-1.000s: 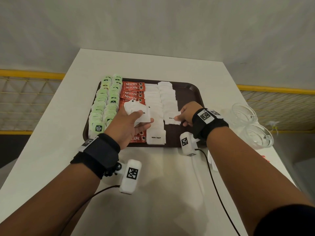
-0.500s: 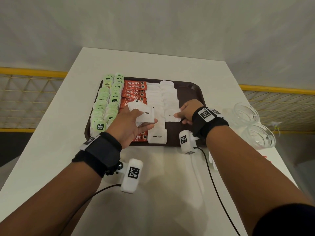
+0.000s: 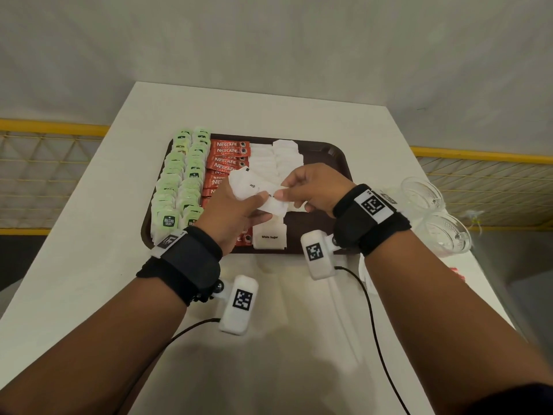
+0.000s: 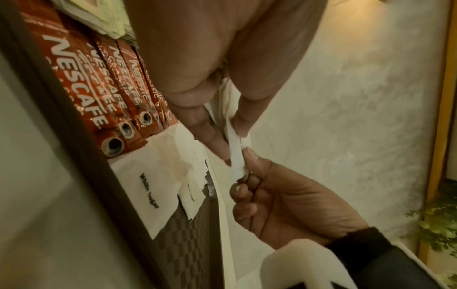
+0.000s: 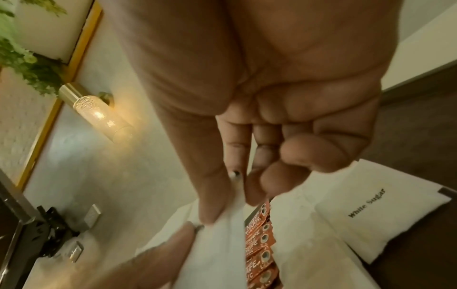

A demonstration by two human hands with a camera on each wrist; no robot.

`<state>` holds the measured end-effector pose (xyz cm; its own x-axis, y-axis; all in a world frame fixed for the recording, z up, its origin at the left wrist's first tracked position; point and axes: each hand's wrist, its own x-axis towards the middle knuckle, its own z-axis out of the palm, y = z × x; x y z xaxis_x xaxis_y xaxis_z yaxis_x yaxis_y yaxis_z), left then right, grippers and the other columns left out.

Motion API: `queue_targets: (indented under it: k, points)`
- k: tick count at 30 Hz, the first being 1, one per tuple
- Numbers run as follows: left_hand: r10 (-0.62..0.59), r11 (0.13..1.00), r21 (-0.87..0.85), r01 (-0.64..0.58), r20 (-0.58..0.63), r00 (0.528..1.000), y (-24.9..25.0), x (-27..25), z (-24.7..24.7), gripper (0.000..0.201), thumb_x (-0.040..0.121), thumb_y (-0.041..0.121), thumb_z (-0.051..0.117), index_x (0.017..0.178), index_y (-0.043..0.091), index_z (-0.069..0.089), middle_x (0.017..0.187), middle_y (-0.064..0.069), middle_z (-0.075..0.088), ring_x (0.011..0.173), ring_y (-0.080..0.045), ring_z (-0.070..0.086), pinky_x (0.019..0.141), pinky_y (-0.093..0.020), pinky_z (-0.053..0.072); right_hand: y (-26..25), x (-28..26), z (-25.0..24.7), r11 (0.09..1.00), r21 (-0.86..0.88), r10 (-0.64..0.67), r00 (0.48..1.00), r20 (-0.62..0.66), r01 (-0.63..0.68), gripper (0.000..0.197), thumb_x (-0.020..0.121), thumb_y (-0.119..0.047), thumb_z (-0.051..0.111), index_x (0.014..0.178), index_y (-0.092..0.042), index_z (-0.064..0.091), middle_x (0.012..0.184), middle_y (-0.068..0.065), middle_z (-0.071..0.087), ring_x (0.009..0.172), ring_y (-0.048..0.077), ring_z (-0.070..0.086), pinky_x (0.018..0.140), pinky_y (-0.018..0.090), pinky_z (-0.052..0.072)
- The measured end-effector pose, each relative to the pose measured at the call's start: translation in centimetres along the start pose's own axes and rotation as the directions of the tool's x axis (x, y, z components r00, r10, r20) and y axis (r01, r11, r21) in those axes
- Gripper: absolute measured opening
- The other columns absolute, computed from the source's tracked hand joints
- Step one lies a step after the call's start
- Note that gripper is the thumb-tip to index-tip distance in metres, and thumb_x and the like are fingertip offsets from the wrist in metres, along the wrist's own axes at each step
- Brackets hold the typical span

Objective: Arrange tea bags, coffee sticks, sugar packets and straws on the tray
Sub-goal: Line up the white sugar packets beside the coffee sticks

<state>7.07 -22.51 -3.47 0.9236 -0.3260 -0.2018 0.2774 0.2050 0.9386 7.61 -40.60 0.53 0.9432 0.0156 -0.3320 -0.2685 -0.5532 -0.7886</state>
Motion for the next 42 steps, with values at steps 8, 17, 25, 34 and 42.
queue_targets:
  k: [8,17,25,34,42]
  points:
    - [0.02,0.999,-0.031,-0.02,-0.011,1.0,-0.1,-0.3,-0.9,0.035,0.095,0.008,0.062,0.128,0.016,0.052,0.122,-0.009,0.068,0.105,-0.03,0.069,0.088,-0.04,0.058,0.6,-0.7,0.6,0.949,0.304,0.086,0.996,0.015,-0.086,0.015,0.079,-0.009,0.078,0.079,-0.009,0.063,0.072,0.014,0.066,0.06,0.016,0.058,0.059,0.024,0.051]
    - [0.005,0.999,0.037,-0.006,0.008,1.0,0.4,-0.1,-1.6,0.05,0.09,0.001,0.066,0.134,0.014,0.048,0.126,-0.01,0.065,0.109,-0.03,0.067,0.082,-0.039,0.06,-0.5,-1.2,0.9,0.97,0.237,0.042,0.998,0.045,-0.052,0.023,0.081,-0.018,0.077,0.095,-0.011,0.059,0.082,0.01,0.071,0.07,0.019,0.068,0.068,0.029,0.057]
    - [-0.052,0.955,0.296,0.015,0.12,0.991,0.9,-0.5,-2.0,0.056,0.083,0.001,0.074,0.132,0.014,0.048,0.122,-0.01,0.066,0.103,-0.025,0.07,0.084,-0.052,0.058,-0.5,-1.5,0.3,0.973,-0.216,-0.08,0.996,0.029,0.085,0.015,0.08,-0.02,0.078,0.088,-0.012,0.068,0.071,0.003,0.067,0.059,0.009,0.06,0.061,0.022,0.051]
    - [-0.081,0.983,0.173,0.059,0.124,0.989,1.0,-1.6,-3.2,0.041,0.091,0.006,0.065,0.125,0.023,0.051,0.119,-0.009,0.069,0.098,-0.035,0.071,0.089,-0.044,0.057,4.0,-0.1,-1.6,0.911,0.399,0.2,0.959,-0.2,-0.107,0.013,0.087,0.005,0.065,0.084,-0.003,0.055,0.082,0.016,0.062,0.064,0.019,0.066,0.065,0.027,0.06]
    - [-0.092,0.986,0.146,0.081,0.065,0.994,0.8,-1.9,-2.9,0.031,0.096,0.005,0.058,0.118,0.026,0.052,0.116,-0.006,0.068,0.097,-0.031,0.072,0.091,-0.047,0.056,6.2,1.9,-0.2,0.904,0.269,0.381,0.911,-0.157,-0.332,0.015,0.087,0.0,0.066,0.08,-0.009,0.056,0.075,0.009,0.062,0.057,0.014,0.063,0.052,0.021,0.054]
